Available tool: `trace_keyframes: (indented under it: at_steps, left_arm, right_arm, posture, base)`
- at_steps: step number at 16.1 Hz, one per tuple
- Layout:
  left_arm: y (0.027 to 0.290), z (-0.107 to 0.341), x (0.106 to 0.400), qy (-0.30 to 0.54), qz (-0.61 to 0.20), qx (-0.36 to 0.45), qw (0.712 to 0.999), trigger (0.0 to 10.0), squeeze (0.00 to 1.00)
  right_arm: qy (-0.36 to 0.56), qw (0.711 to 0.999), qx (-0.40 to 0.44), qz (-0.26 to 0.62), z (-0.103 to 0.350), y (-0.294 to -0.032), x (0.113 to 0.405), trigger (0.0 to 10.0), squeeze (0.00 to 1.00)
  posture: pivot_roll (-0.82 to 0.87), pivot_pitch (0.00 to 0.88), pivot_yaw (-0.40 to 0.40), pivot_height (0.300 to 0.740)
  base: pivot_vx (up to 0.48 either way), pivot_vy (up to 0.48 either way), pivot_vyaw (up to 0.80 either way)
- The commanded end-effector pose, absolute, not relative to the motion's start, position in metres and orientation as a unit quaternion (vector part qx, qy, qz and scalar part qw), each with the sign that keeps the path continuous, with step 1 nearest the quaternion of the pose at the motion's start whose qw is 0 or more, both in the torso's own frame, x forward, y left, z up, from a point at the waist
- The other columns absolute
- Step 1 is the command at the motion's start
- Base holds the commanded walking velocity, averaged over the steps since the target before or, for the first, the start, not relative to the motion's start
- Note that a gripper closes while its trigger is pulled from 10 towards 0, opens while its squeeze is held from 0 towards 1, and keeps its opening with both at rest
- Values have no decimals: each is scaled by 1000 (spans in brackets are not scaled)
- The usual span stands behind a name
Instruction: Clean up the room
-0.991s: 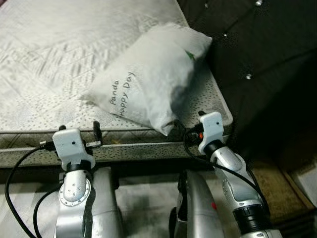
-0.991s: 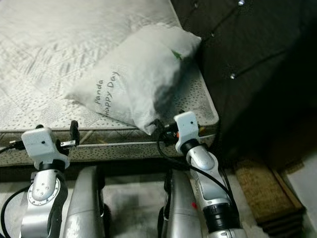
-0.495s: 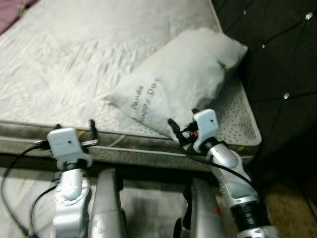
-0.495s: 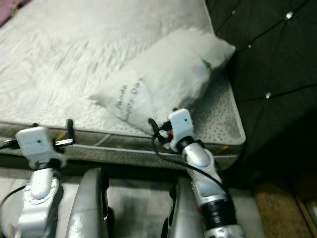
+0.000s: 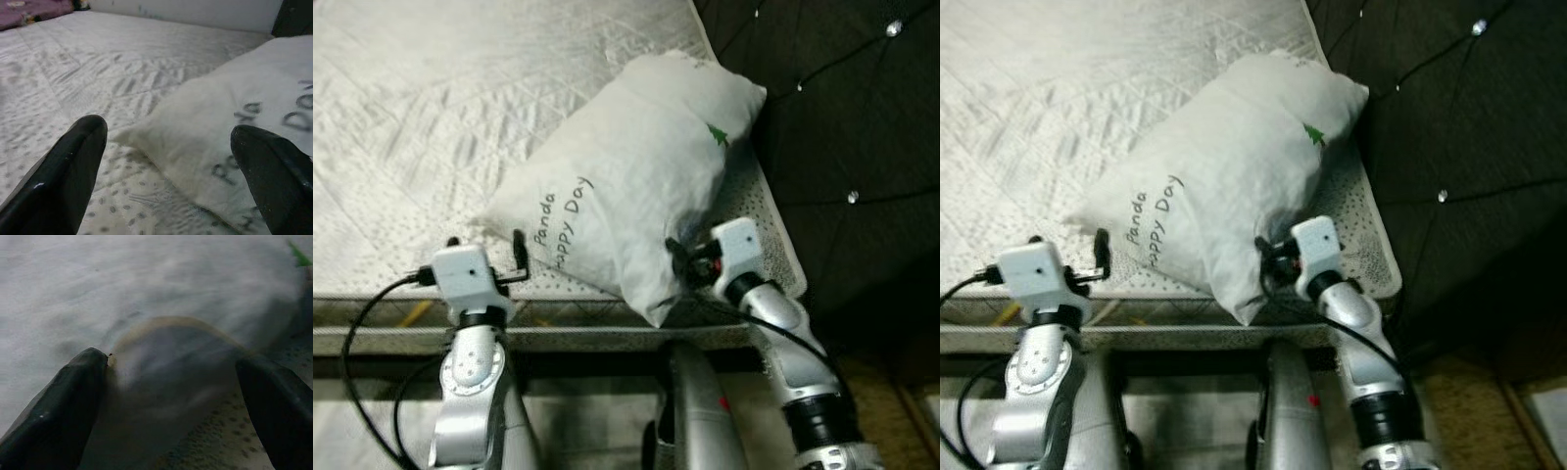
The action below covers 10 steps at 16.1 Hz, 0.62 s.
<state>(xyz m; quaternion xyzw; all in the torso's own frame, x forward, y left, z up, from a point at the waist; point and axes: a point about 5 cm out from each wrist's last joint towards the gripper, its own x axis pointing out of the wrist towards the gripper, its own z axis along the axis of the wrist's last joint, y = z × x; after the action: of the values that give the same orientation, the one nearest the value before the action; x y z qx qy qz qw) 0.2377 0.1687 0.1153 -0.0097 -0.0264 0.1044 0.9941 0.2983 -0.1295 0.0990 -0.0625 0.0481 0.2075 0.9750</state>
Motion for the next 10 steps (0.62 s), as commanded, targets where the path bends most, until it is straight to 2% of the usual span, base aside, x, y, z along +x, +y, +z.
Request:
trace_keyframes:
  at_steps: [1, 3, 5, 10]
  left_arm:
    - [171, 113, 235, -20, 108, -9, 994, 10000, 0]
    - [172, 113, 236, -18, 107, -10, 994, 10000, 0]
    - [172, 113, 236, -17, 106, -10, 994, 10000, 0]
    - [174, 112, 238, -13, 103, -7, 995, 10000, 0]
  right_arm:
    - [64, 973, -64, 214, 95, -129, 297, 10000, 0]
    - [84, 971, -74, 213, 91, -140, 295, 10000, 0]
    - [125, 968, -19, 218, 90, -150, 291, 10000, 0]
    - [176, 949, -40, 260, 91, -151, 282, 10000, 0]
  posture:
    - [-8, 107, -68, 522]
    - [-9, 104, -67, 522]
    - [-8, 104, -65, 522]
    - [-12, 99, -55, 522]
  base:
    - [0, 0, 0]
    - [0, 0, 0]
    - [0, 0, 0]
    - [0, 0, 0]
